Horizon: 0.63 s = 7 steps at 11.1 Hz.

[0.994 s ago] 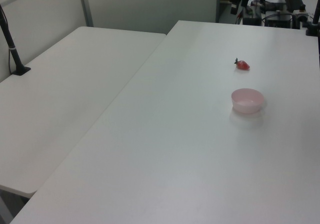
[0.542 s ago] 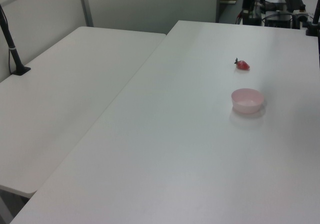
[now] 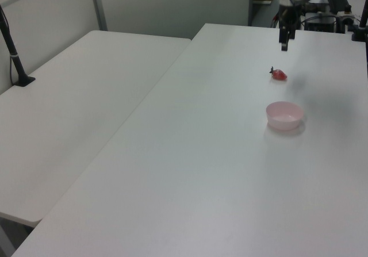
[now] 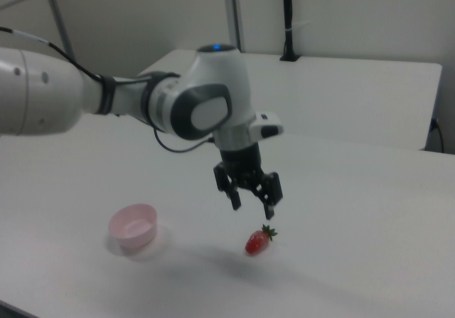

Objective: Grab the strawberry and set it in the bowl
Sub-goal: 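Move the open gripper over the red strawberry and lower it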

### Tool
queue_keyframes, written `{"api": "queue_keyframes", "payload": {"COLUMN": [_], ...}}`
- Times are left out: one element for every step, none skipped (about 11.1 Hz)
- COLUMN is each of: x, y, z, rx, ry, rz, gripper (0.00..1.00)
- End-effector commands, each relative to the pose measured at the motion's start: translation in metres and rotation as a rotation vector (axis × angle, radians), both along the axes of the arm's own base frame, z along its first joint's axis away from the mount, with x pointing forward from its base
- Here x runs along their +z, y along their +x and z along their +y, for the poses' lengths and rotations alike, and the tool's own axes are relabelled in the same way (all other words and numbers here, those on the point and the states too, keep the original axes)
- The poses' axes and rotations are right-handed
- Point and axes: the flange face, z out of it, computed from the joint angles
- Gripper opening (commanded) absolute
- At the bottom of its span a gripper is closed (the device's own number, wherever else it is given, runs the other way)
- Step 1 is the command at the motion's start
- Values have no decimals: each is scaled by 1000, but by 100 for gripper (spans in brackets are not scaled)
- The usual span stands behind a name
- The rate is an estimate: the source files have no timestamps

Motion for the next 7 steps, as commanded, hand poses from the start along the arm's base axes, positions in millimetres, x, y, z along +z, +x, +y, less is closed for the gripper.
{"api": "queue_keyframes", "payload": {"x": [-39,-58,-69,-83,-91,-97,-96], "y": [0,4,5,7,10,12,17], "z": [-12,-8,-9,-9,-1,1,2], "rx": [-20,-7,-8,-20,-15,-16,-44], "ry": [-19,-13,-10,1,12,18,34], "rz": [18,49,66,81,89,90,50], "gripper": [75,70,69,68,69,69,69]}}
